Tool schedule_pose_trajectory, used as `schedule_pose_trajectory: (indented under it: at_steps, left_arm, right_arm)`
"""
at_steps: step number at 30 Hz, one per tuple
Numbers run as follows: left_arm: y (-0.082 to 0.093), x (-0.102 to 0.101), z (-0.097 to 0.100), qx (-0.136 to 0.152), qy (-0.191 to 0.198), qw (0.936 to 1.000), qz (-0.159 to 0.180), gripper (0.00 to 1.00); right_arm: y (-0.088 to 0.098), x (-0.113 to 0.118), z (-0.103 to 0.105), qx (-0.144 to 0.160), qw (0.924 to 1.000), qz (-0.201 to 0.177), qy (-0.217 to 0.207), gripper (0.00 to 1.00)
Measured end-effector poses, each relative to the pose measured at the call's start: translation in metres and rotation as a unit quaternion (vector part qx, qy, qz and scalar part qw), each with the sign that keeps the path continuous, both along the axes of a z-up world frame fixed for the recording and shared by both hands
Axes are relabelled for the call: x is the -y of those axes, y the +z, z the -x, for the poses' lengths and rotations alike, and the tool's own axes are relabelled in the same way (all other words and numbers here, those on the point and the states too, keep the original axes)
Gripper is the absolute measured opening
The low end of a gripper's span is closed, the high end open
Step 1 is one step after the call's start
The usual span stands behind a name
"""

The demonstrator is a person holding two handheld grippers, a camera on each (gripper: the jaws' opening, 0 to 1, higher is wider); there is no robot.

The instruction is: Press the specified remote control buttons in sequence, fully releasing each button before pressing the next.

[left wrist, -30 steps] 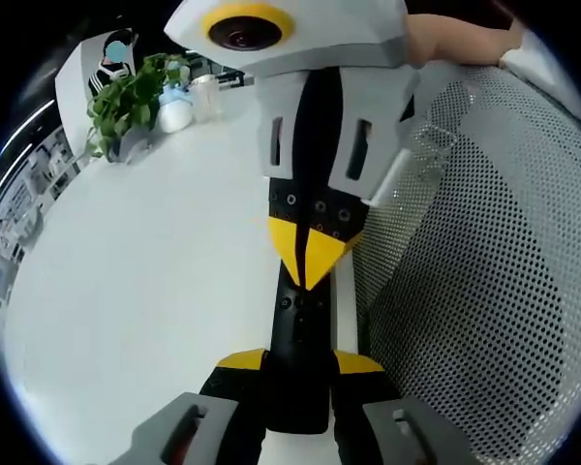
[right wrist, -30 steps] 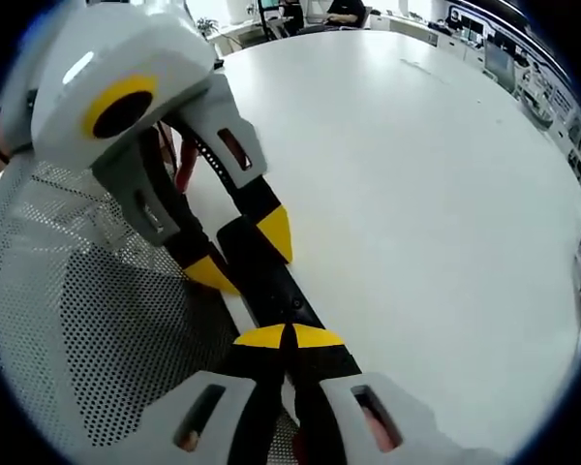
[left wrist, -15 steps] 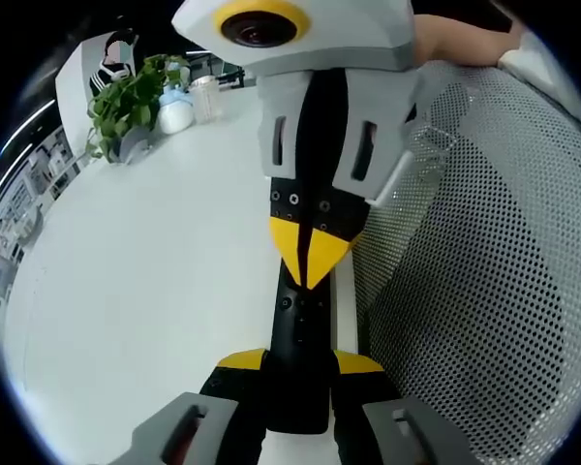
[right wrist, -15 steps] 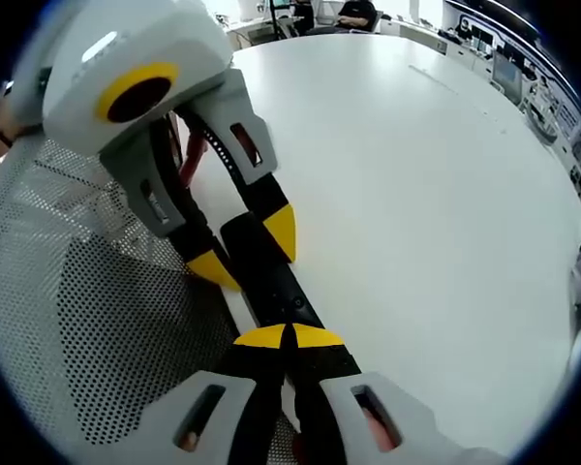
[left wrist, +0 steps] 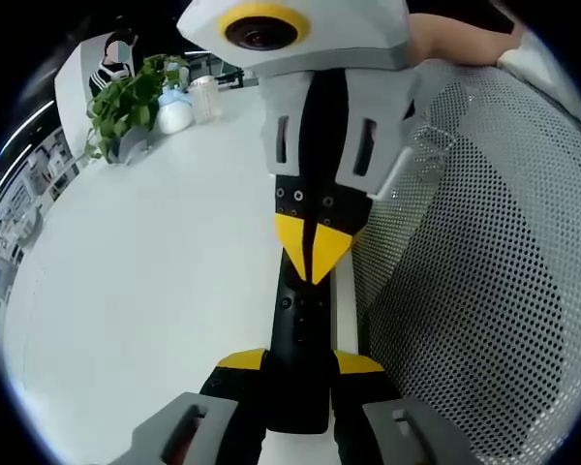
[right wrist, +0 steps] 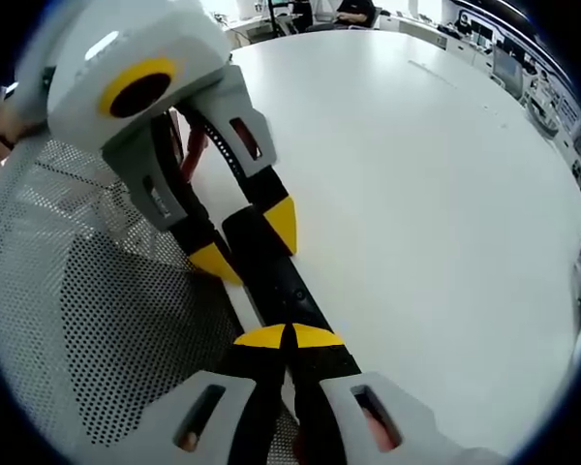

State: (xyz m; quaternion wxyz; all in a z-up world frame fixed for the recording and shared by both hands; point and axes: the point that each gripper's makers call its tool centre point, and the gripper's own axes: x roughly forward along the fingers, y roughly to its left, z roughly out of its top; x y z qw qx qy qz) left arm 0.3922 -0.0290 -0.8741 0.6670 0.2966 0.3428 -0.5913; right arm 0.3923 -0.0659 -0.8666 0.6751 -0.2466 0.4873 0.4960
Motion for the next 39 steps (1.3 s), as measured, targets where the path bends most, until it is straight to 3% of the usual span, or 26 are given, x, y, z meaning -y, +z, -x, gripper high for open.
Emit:
schedule_pose_trajectory:
  at_steps: [39]
  left_arm:
    - [0.0001, 0.0001, 0.0004, 0.000, 0.001, 1.0000, 0.003, 0.25]
  right_arm:
    - [-0.0009, 0.0057, 0.0064, -0.013, 0.9998, 0.010, 0.013, 0.00]
